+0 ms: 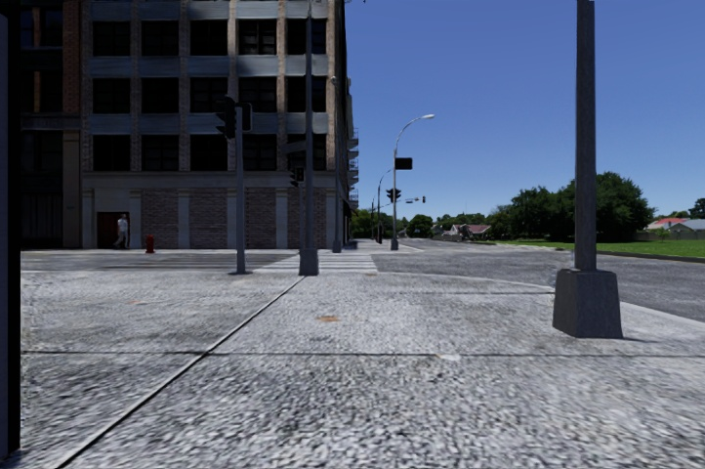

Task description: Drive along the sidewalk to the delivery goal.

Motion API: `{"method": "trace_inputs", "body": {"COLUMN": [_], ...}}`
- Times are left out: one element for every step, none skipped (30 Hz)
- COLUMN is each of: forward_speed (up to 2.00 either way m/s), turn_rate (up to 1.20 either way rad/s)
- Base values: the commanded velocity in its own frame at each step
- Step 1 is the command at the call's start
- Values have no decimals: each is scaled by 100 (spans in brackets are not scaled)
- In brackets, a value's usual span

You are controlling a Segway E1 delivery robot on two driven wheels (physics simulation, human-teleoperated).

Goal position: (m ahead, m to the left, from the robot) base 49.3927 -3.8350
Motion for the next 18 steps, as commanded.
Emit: {"method": "trace_inputs", "body": {"forward_speed": [200, 200, 200, 200, 200, 200, 200, 200, 200, 200, 200, 200, 200, 200, 200, 200, 200, 200], "turn_rate": [0, 0, 0, 0, 0, 0, 0, 0, 0, 0, 0, 0, 0, 0, 0, 0, 0, 0]}}
